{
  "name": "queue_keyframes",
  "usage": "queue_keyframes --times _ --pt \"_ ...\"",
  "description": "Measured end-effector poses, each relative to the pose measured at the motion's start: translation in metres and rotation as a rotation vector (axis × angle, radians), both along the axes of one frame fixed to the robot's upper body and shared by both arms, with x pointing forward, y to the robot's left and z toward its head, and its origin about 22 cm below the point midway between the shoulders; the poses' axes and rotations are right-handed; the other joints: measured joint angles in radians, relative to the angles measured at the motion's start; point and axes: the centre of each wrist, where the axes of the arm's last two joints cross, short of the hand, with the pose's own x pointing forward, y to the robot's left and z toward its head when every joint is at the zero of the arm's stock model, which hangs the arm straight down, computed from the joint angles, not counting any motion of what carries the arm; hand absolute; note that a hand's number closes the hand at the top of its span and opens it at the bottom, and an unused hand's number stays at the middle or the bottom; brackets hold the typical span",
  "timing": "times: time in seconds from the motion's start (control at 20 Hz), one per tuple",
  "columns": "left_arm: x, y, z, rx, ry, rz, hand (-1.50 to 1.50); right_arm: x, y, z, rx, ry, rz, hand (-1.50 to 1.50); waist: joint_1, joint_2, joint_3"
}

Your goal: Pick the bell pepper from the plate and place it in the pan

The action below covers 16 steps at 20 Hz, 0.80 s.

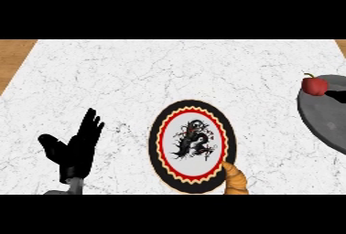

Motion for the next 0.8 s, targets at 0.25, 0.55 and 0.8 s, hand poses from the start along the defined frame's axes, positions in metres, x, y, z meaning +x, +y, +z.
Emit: queue_keyframes --times 0.25,0.55,0.8 --pt "-0.004 0.002 -0.001 -0.001 0.001 0.016 0.0 -0.004 -0.011 0.004 0.242 -0.169 0.051 -1.5 -0.012 -0.005 0.0" --pt "-0.006 0.004 -0.002 0.002 0.014 0.033 0.0 -0.037 -0.054 0.006 0.492 -0.298 0.119 -1.5 -0.032 -0.011 -0.002" --pt "-0.009 0.011 -0.003 0.002 0.016 0.036 0.0 -0.076 -0.088 0.002 0.62 -0.341 0.229 -1.5 -0.042 -0.016 -0.004"
